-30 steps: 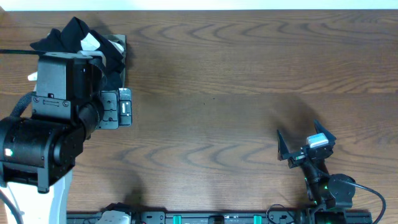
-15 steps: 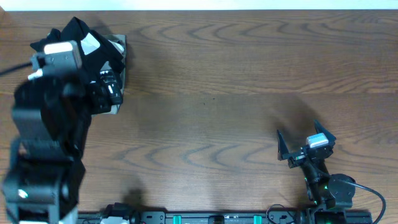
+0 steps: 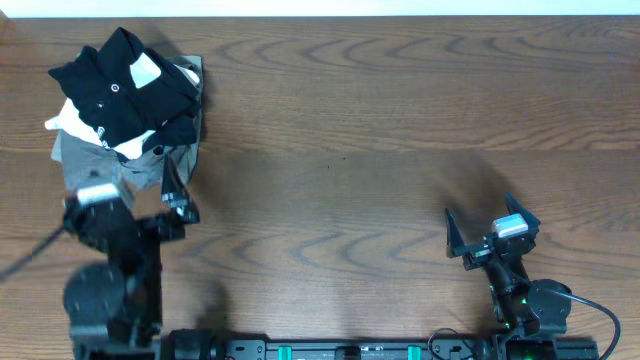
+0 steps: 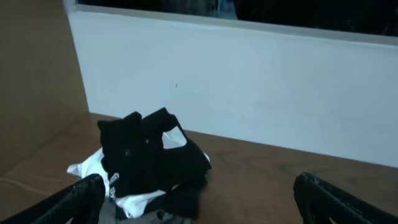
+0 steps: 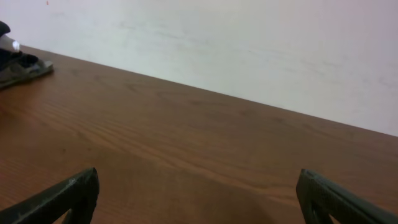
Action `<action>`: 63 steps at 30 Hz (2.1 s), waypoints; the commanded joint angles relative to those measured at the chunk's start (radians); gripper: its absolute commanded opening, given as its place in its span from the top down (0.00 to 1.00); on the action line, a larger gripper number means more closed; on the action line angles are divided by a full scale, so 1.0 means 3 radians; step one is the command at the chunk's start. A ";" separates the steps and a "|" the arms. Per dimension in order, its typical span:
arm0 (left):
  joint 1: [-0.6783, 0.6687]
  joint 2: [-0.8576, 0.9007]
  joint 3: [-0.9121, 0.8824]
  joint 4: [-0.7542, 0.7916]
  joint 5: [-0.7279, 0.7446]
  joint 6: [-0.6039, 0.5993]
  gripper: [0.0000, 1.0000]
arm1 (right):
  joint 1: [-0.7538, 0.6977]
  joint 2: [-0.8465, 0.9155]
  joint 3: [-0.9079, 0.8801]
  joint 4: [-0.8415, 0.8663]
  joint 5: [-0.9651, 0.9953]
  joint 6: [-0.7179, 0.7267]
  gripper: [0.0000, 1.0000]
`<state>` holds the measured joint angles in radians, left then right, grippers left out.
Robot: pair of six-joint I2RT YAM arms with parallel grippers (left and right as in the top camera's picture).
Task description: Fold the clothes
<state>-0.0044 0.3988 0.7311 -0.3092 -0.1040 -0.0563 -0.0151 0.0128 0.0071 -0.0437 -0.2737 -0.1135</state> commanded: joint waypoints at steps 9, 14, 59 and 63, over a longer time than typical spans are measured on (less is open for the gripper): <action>0.0020 -0.0993 -0.0982 0.0191 0.0060 -0.0034 0.02 | -0.0027 -0.0014 -0.0005 -0.0015 -0.0025 0.0038 0.01; 0.0020 -0.1259 -0.1389 0.0495 0.0058 -0.0085 0.02 | -0.0027 -0.0014 -0.0005 -0.0017 -0.0024 0.0038 0.01; 0.0011 -0.1289 -0.2424 0.0810 0.0085 -0.0106 0.02 | -0.0027 -0.0014 -0.0005 -0.0017 -0.0024 0.0038 0.01; 0.0011 -0.1289 -0.2424 0.0810 0.0085 -0.0106 0.02 | -0.0027 -0.0014 -0.0005 -0.0015 -0.0024 0.0038 0.01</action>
<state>-0.0025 0.0113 0.0231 -0.0250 -0.0738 -0.0792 -0.0151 0.0128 0.0071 -0.0441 -0.2741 -0.1135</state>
